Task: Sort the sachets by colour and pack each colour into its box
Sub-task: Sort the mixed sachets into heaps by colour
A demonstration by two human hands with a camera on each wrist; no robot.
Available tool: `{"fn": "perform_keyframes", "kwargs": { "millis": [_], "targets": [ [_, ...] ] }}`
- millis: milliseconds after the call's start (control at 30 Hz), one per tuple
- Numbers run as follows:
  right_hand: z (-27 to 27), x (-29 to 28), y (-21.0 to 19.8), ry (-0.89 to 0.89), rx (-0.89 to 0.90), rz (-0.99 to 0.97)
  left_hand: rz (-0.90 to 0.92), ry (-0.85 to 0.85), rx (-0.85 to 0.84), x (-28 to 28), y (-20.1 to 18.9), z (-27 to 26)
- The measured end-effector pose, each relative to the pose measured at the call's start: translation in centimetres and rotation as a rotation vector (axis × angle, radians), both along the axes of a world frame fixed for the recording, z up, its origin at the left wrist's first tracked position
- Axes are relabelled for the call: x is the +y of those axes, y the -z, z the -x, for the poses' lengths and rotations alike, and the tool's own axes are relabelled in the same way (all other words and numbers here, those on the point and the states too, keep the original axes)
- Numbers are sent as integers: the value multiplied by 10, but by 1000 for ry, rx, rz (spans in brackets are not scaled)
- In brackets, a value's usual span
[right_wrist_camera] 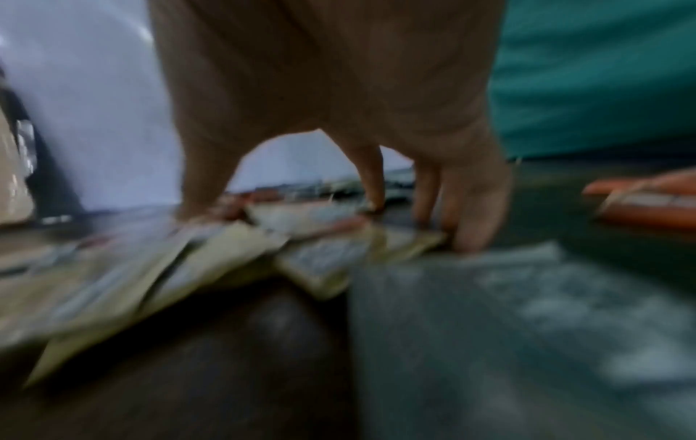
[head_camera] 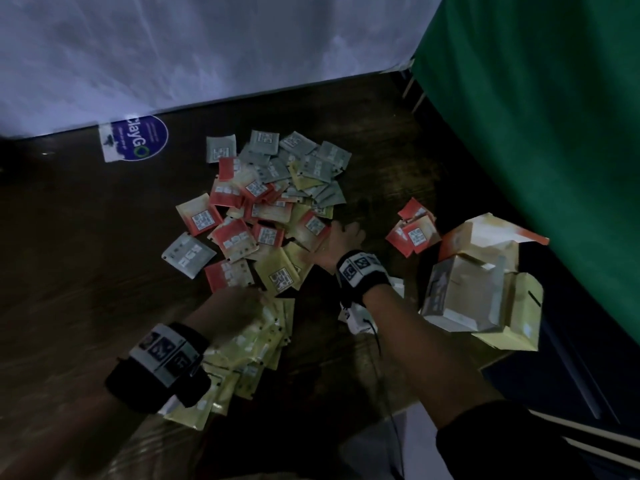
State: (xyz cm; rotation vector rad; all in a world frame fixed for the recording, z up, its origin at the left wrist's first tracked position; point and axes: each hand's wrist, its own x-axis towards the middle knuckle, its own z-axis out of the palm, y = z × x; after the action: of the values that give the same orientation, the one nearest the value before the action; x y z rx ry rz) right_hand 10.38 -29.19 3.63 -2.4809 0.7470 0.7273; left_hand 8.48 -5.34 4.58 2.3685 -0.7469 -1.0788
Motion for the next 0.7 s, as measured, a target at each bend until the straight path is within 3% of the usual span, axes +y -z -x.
{"fn": "perform_keyframes", "kwargs": {
  "millis": [133, 267, 400, 500, 700],
  "targets": [
    [-7, 24, 14, 18, -21, 1, 49, -104, -214, -13, 3, -9],
    [-20, 27, 16, 150, -130, 26, 40, -195, -255, -36, 4, -39],
    [-33, 15, 17, 59, -121, 77, -22, -375, -344, -51, 16, -68],
    [-34, 4, 10, 111, -160, -119, -158, -555, -314, -55, 18, -79],
    [-3, -11, -4, 381, -386, -497, -358, -556, -309, -77, 25, -81]
  ]
}}
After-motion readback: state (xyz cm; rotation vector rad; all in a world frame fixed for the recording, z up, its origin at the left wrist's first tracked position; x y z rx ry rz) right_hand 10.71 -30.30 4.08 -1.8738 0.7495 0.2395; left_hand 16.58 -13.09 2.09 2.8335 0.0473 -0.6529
